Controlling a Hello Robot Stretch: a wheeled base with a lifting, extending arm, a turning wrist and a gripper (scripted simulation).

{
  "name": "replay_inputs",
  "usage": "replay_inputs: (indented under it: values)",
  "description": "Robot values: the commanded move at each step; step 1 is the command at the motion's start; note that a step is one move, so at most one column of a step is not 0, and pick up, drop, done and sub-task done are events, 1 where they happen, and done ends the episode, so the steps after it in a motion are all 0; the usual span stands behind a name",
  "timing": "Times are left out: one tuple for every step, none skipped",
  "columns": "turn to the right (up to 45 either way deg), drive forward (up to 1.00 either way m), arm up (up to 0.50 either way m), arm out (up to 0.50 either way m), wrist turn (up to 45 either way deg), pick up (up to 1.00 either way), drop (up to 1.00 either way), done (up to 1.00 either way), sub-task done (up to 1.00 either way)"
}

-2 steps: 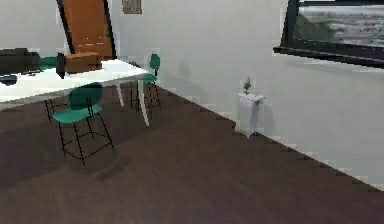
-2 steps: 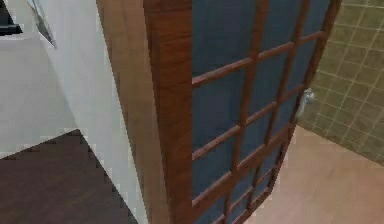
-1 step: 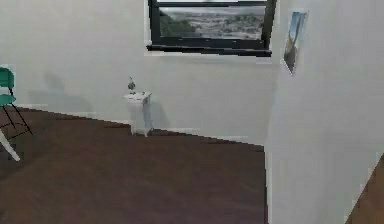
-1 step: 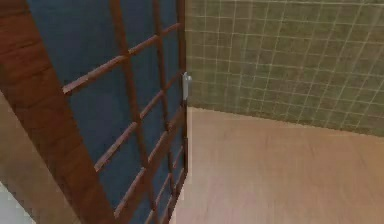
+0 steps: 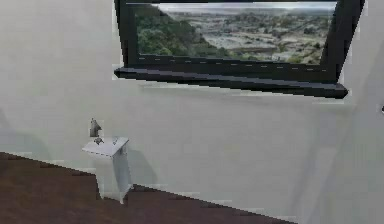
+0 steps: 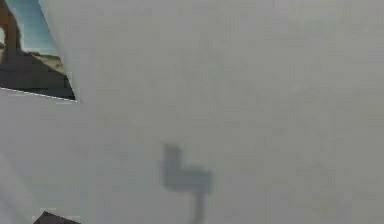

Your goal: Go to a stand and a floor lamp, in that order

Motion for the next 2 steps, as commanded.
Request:
replay_inputs:
  values:
    - [0.0,0.55,0.0,0.0,0.0,0.0,0.0,0.0,0.0]
    - [-39.0,0.0,0.0,0.0,0.0,0.0,0.0,0.0,0.0]
